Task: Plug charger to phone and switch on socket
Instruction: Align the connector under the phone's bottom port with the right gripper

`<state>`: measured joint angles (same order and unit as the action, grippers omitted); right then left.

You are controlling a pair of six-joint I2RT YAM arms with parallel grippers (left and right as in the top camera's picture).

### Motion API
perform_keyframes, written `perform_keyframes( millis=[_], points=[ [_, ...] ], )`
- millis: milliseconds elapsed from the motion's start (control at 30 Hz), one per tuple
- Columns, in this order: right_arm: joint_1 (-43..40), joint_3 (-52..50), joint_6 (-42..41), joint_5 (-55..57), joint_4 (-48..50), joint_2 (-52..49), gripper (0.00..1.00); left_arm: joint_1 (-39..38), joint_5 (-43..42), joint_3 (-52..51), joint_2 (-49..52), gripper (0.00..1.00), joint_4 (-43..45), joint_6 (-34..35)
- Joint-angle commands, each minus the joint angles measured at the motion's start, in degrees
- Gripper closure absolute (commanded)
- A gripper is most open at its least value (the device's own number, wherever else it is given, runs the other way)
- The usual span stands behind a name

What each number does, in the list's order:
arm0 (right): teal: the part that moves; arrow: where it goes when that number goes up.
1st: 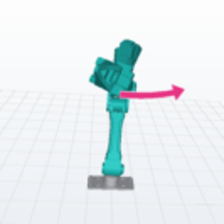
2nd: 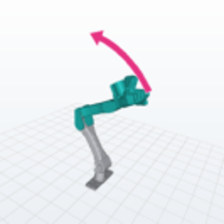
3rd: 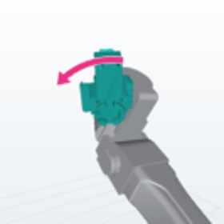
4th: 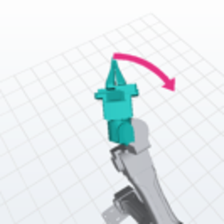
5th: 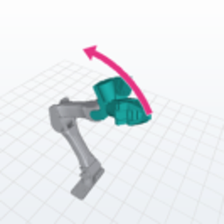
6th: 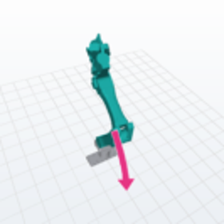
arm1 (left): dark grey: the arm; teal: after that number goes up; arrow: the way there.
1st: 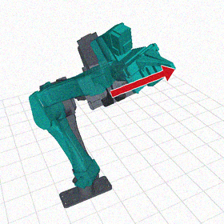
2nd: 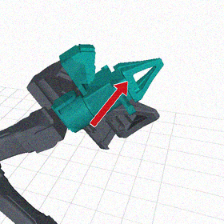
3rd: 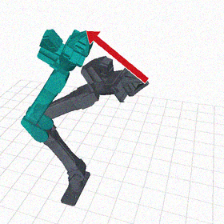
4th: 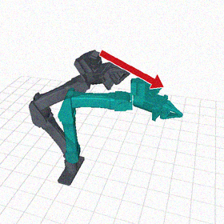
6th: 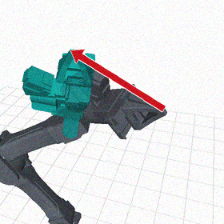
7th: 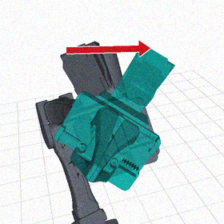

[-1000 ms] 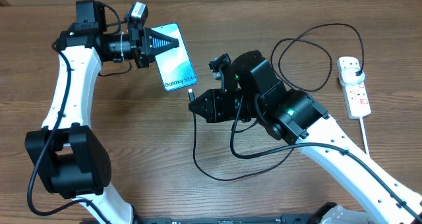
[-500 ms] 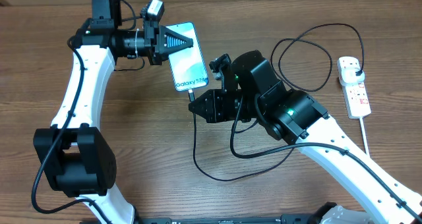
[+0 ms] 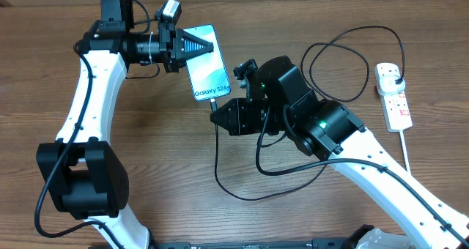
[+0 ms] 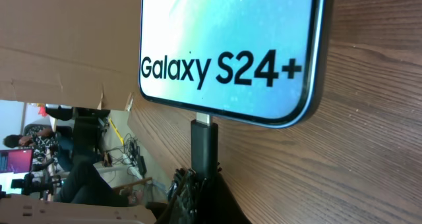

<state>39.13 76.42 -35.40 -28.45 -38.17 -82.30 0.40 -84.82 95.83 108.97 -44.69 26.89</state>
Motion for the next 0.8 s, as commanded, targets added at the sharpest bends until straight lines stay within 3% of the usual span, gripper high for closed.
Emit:
perform_keyframes(
  millis=[0,767],
  points=[
    [0.2,0.0,0.1,0.6,0.4,-0.4,0.96,0.3,-1.6,0.8,-0.7,0.96,0.6,0.6],
    [0.1,0.0,1.1,1.4,0.0,0.3,0.96,0.3,-2.2,0.8,-0.7,0.96,1.7,0.1]
  ],
)
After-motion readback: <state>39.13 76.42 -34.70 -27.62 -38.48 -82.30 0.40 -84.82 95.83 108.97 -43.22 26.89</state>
